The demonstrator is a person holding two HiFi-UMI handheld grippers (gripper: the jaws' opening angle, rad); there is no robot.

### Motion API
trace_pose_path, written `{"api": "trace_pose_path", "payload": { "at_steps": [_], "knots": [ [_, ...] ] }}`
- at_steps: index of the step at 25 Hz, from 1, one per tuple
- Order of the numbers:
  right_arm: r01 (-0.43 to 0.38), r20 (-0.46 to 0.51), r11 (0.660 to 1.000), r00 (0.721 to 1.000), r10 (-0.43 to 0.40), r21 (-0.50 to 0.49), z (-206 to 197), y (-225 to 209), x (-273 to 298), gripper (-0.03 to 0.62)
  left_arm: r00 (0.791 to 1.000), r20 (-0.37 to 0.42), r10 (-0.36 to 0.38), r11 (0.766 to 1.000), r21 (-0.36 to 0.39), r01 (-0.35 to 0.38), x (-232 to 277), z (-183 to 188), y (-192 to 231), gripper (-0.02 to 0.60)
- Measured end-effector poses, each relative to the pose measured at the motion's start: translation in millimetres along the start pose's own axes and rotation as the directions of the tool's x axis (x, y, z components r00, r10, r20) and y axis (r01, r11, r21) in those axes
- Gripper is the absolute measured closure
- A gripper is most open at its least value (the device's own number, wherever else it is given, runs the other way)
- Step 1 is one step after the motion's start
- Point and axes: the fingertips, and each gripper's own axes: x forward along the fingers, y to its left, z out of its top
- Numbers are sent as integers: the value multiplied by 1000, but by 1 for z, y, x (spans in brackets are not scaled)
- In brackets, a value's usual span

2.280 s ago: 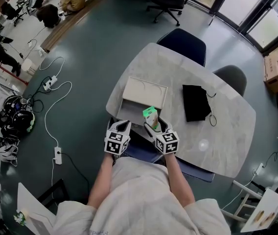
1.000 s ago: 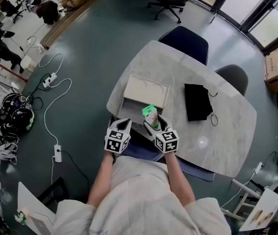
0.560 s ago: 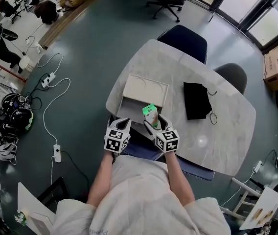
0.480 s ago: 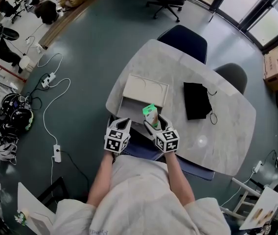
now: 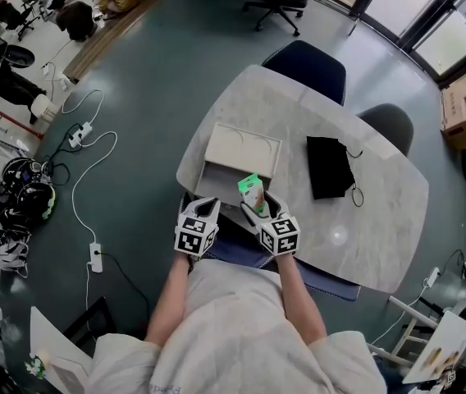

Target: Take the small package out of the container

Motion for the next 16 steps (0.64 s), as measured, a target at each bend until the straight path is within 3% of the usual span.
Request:
{"api": "trace_pose_path", "payload": {
  "at_steps": [16],
  "knots": [
    [-10,-22,1000,1000,10,-10,-7,3,4,279,1000,1,-1,1000,-2,1,-1,-2,1,528]
  ]
}}
